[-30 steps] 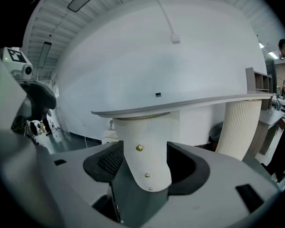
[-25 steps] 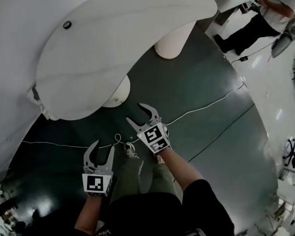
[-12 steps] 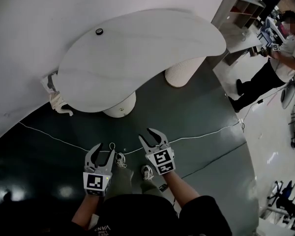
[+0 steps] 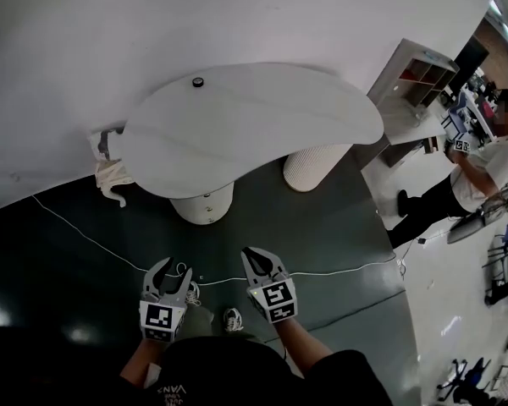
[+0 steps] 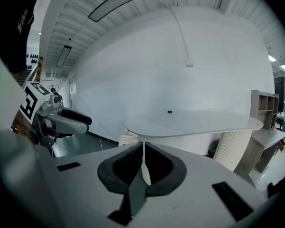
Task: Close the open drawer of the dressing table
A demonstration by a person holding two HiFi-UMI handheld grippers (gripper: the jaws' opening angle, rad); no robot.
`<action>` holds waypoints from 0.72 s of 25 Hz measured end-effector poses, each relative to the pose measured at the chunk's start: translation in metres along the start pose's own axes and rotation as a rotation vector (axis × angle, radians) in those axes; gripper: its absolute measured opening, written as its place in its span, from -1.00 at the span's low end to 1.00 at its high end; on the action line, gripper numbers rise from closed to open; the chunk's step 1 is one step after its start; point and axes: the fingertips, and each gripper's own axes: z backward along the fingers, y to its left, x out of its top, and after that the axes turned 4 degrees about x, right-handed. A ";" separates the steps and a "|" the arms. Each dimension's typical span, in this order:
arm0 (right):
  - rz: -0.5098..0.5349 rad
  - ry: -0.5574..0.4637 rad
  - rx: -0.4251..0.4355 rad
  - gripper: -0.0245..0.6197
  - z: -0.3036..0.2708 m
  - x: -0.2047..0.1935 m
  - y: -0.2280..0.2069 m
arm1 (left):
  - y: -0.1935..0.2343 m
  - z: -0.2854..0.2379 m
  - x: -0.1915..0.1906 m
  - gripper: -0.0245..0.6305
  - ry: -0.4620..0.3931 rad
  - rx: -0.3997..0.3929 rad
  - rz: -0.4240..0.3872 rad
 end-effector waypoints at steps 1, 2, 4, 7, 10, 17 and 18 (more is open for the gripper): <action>0.007 -0.006 0.005 -0.90 0.005 0.003 0.002 | -0.001 0.004 -0.001 -0.35 0.001 0.006 0.001; 0.013 -0.010 0.012 -0.91 0.009 0.007 0.005 | -0.002 0.008 -0.003 -0.35 0.006 0.009 -0.002; 0.023 -0.016 0.027 -0.91 0.016 0.012 0.011 | -0.005 0.015 -0.005 -0.36 0.019 0.011 0.002; 0.021 -0.027 0.050 -0.91 0.027 0.018 0.022 | -0.007 0.028 -0.001 -0.38 0.022 0.024 0.019; 0.014 -0.036 0.074 -0.91 0.033 0.023 0.031 | -0.008 0.038 0.005 -0.44 0.007 0.038 0.022; 0.033 -0.049 0.114 -0.91 0.043 0.034 0.047 | -0.013 0.056 0.009 -0.62 0.005 0.057 0.014; 0.035 -0.051 0.115 -0.91 0.044 0.035 0.047 | -0.014 0.057 0.008 -0.65 0.006 0.058 0.013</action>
